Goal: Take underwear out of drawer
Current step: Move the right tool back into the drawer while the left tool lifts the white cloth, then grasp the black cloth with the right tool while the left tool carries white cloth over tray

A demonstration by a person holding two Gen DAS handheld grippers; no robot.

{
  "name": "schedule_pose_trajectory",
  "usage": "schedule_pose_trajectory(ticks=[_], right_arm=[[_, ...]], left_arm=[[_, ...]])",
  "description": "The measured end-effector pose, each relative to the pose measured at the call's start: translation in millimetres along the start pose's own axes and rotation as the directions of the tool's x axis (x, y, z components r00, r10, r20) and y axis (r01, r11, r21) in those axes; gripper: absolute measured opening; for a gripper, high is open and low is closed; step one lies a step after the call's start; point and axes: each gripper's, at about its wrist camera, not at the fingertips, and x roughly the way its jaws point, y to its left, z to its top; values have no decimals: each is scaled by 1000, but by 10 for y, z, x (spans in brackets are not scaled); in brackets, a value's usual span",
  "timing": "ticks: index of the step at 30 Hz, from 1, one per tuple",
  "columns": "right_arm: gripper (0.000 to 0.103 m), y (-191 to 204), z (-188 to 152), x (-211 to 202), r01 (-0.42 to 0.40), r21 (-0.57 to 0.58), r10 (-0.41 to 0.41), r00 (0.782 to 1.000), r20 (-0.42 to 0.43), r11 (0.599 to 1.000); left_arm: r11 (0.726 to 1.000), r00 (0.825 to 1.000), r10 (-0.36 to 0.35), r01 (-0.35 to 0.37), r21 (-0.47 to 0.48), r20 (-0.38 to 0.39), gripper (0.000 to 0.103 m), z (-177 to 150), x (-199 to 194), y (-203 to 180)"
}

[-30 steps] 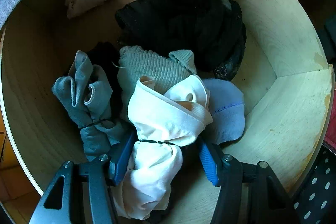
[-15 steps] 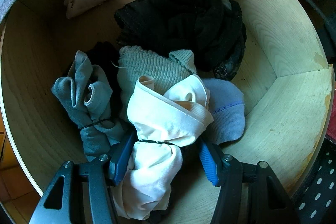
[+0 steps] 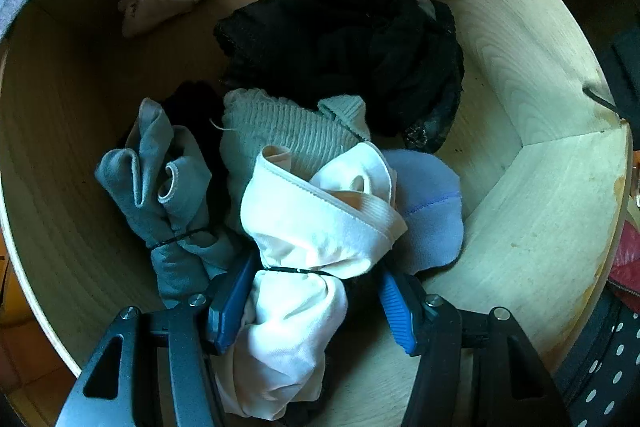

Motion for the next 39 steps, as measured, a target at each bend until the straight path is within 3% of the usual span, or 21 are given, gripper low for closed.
schedule_pose_trajectory(ticks=[5,11,14,24,28,30,31,35,39], right_arm=[[68,143,-585,391,-47,44,51,994,-101,998],[68,276,-842,805,-45,103,59,989,-137,994],[69,318,-842,959,-52,127,70,988,-139,990],[75,442,-889,1087,88,37,-82,987,-141,995],[74,467,-885,1116,87,-6,-87,981,-173,996],[57,514,-854,1135,56,-55,-66,977,-202,997],[55,534,-833,1123,42,-67,-55,976,-209,997],[55,691,-657,1204,10,-190,-57,969,-239,982],[56,700,-541,1443,-41,-175,-13,954,-299,984]], left_arm=[[1000,1000,-5,5,15,11,58,-16,-9,33],[999,998,39,-41,25,46,37,-85,-44,24],[999,997,12,-15,32,82,34,-144,-99,26],[999,982,7,-14,31,188,31,-359,-353,34],[1000,975,0,-3,11,221,31,-441,-563,102],[1000,967,-4,6,-5,254,31,-493,-724,155],[1000,964,-8,12,-10,265,31,-516,-794,187],[999,949,-6,18,-35,314,31,-590,-1040,250],[997,933,13,14,-71,360,31,-717,-1282,353]])
